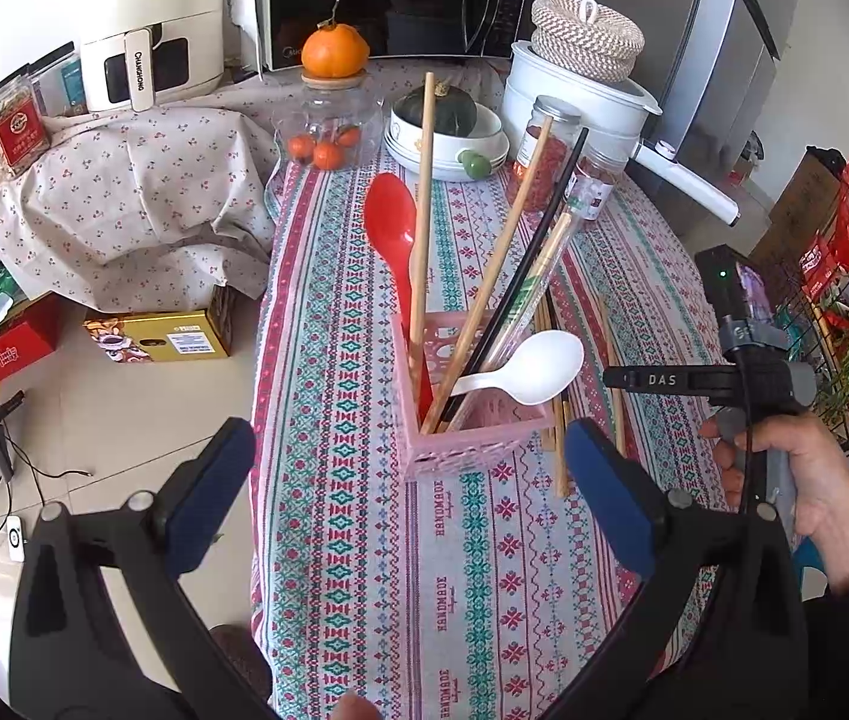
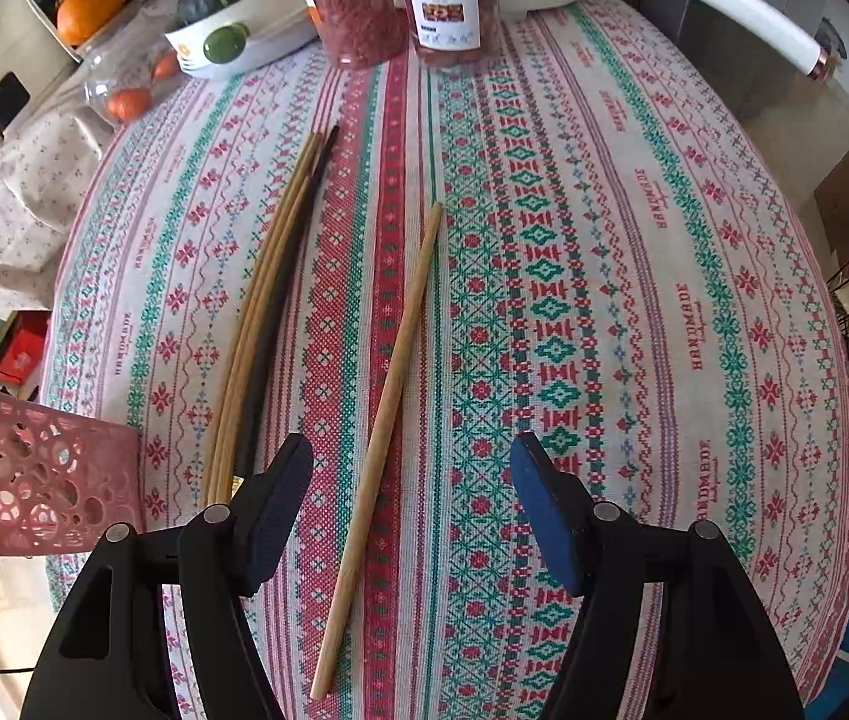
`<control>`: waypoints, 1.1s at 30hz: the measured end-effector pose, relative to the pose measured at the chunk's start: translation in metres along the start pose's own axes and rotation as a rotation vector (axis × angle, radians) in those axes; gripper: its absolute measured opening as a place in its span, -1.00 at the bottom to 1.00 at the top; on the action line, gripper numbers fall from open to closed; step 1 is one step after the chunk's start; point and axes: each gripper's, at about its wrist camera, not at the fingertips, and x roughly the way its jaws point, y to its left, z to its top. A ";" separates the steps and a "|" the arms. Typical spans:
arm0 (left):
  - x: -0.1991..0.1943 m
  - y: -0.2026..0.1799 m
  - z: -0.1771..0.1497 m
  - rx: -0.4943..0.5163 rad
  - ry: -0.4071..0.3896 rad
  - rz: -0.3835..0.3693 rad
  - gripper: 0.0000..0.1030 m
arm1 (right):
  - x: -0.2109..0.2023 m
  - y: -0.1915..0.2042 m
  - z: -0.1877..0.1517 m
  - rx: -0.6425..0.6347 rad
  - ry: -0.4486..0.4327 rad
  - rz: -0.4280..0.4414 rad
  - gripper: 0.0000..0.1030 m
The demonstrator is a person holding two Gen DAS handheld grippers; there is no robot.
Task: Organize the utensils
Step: 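Grasp a bamboo chopstick on the tablecloth with the right tool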
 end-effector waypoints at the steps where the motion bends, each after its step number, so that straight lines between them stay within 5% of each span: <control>1: 0.000 0.000 0.000 -0.002 -0.001 0.000 0.98 | 0.004 0.002 0.001 0.001 0.008 -0.005 0.40; 6: -0.001 0.001 -0.001 -0.002 -0.002 -0.002 0.98 | 0.009 0.019 0.003 -0.085 -0.012 -0.107 0.29; 11: -0.010 0.000 0.001 -0.004 -0.031 -0.013 0.98 | 0.008 0.027 0.004 -0.124 -0.011 -0.093 -0.79; 16: -0.037 -0.013 0.008 0.058 -0.099 -0.008 0.98 | 0.000 0.011 -0.004 -0.109 0.011 -0.028 -0.86; 24: -0.062 -0.069 0.010 0.227 -0.155 -0.025 0.98 | -0.056 -0.035 -0.018 -0.068 -0.084 0.054 -0.86; 33: -0.022 -0.162 0.014 0.334 -0.022 -0.124 0.93 | -0.104 -0.094 -0.034 0.010 -0.165 0.105 -0.86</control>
